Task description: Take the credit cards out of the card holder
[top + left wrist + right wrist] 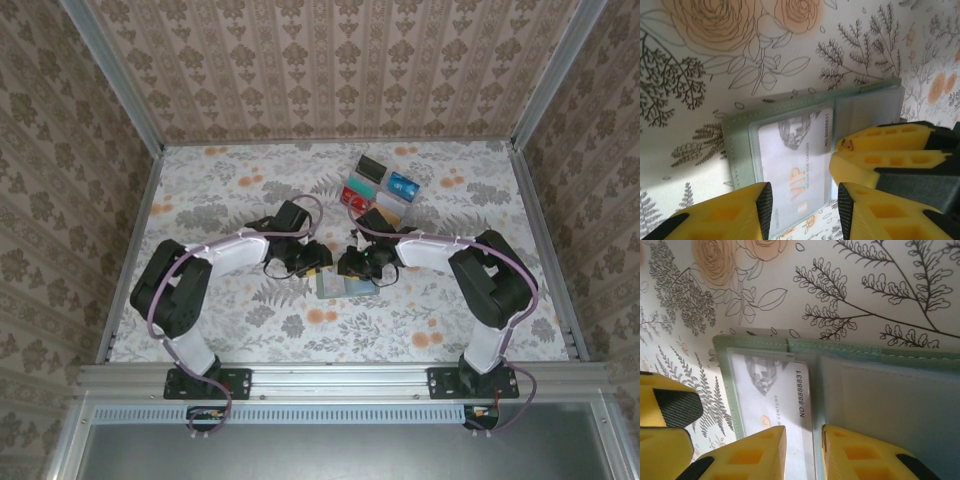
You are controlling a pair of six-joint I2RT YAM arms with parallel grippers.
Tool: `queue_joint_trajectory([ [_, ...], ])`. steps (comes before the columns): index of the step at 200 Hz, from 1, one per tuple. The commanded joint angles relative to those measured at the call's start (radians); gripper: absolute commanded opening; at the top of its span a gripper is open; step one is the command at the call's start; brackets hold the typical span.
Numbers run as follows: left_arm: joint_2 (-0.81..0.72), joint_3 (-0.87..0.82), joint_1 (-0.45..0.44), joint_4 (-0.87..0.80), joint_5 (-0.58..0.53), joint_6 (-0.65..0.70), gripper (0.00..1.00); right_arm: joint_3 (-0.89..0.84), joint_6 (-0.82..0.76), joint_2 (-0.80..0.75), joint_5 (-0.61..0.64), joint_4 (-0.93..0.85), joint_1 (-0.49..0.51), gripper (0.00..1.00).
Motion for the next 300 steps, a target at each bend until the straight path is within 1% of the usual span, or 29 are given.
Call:
queue_joint_trajectory([
  [1, 0.034, 0.014, -0.01, -0.014, -0.01, 0.003, 0.38, -0.012, 0.018, 0.014, -0.008, 0.01, 0.006, 0.27],
  [31, 0.06, 0.015, -0.015, 0.006, 0.007, 0.001, 0.28, -0.027, 0.021, 0.024, -0.034, 0.035, 0.006, 0.24],
  [52, 0.077, 0.017, -0.017, -0.009, 0.002, 0.01, 0.22, -0.031, 0.024, 0.031, -0.038, 0.042, 0.006, 0.24],
  [74, 0.098, 0.013, -0.017, -0.032, -0.006, 0.016, 0.18, -0.033, 0.025, 0.039, -0.042, 0.053, 0.006, 0.24],
  [103, 0.116, -0.008, -0.017, -0.027, -0.009, 0.014, 0.18, -0.044, 0.022, 0.046, -0.062, 0.079, 0.006, 0.23],
  [148, 0.127, -0.034, -0.017, -0.002, -0.001, 0.019, 0.18, -0.064, 0.012, 0.05, -0.117, 0.145, 0.005, 0.19],
  [179, 0.146, -0.068, -0.015, 0.029, 0.021, 0.008, 0.18, -0.119, 0.05, 0.044, -0.186, 0.304, 0.0, 0.19],
  [214, 0.153, -0.119, -0.002, 0.041, 0.021, 0.019, 0.17, -0.154, 0.07, 0.056, -0.218, 0.397, -0.004, 0.18],
  [229, 0.149, -0.129, 0.006, 0.052, 0.026, 0.024, 0.17, -0.164, 0.079, 0.058, -0.23, 0.425, -0.007, 0.15],
  [253, 0.146, -0.115, 0.011, 0.047, 0.032, 0.035, 0.17, -0.168, 0.076, 0.05, -0.217, 0.421, -0.008, 0.09],
  [265, 0.142, -0.104, 0.014, 0.042, 0.035, 0.041, 0.18, -0.172, 0.071, 0.037, -0.204, 0.412, -0.01, 0.06],
  [282, 0.126, -0.091, 0.018, 0.046, 0.055, 0.06, 0.24, -0.181, 0.062, 0.014, -0.186, 0.403, -0.014, 0.0],
  [300, 0.102, -0.074, 0.025, 0.039, 0.067, 0.087, 0.28, -0.193, 0.052, -0.018, -0.168, 0.395, -0.021, 0.0],
])
